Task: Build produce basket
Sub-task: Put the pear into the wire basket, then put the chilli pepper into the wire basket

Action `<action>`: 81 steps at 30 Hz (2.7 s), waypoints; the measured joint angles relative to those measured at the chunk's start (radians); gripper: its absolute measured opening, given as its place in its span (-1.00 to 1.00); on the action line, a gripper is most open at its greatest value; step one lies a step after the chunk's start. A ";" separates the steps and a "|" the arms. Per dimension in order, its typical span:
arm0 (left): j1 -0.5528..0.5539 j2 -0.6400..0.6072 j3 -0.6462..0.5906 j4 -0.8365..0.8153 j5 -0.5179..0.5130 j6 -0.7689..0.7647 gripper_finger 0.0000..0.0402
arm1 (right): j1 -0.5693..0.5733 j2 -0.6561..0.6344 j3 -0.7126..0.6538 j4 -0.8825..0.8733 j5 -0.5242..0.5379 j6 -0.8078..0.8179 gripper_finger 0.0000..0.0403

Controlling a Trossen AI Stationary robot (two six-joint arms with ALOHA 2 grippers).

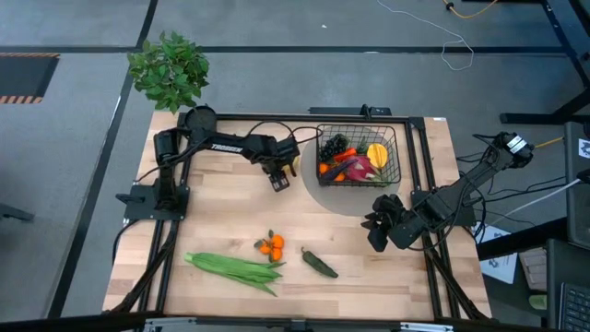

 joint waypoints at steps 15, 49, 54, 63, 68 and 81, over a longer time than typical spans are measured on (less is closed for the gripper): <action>0.003 0.001 0.000 0.013 -0.013 0.005 -0.46 | 0.000 0.000 0.000 0.002 0.000 0.003 -0.29; -0.167 -0.191 0.360 -0.077 -0.355 0.219 -1.00 | 0.000 0.000 0.000 0.037 -0.051 0.003 -0.29; -0.168 -0.150 0.370 0.075 -0.264 0.270 -1.00 | 0.000 0.000 0.000 0.042 -0.051 0.003 -0.29; -0.167 -0.095 0.369 0.264 -0.196 0.370 -0.96 | 0.000 0.000 0.000 0.054 -0.051 0.003 -0.29; -0.164 -0.097 0.370 0.274 -0.179 0.394 -0.77 | 0.000 0.000 0.000 0.057 -0.051 0.000 -0.29; -0.174 -0.156 0.370 0.137 -0.302 0.382 -0.51 | 0.000 0.000 0.000 0.057 -0.053 0.000 -0.29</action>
